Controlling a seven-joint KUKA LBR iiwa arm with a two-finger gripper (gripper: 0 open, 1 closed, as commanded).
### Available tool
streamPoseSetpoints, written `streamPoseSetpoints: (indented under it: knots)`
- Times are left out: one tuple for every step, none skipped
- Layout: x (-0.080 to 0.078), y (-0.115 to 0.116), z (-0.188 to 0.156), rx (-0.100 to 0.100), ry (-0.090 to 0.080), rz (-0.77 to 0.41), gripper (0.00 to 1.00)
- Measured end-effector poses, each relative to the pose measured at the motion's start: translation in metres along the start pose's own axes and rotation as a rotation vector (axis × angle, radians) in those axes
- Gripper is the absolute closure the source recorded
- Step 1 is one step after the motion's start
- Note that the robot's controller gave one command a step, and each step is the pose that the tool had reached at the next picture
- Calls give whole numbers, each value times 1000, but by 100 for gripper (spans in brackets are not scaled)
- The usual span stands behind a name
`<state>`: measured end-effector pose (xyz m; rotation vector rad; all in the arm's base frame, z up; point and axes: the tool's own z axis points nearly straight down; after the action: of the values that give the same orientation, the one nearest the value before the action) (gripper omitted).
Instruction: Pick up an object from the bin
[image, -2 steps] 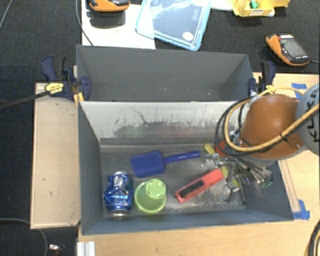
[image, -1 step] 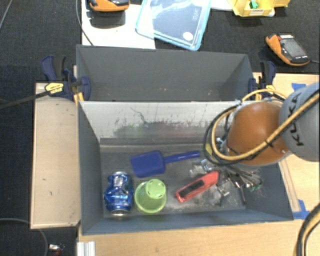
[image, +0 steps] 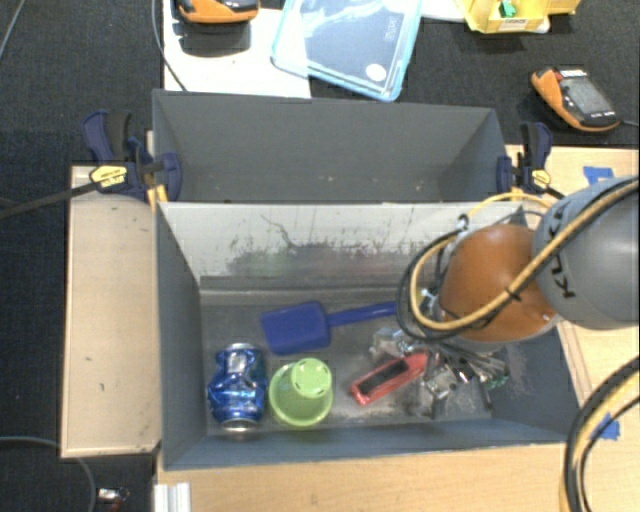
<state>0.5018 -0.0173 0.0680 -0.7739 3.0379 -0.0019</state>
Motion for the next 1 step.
streamPoseSetpoints:
  knots:
    - [-22, 21, -4, 4, -10, -49, 100]
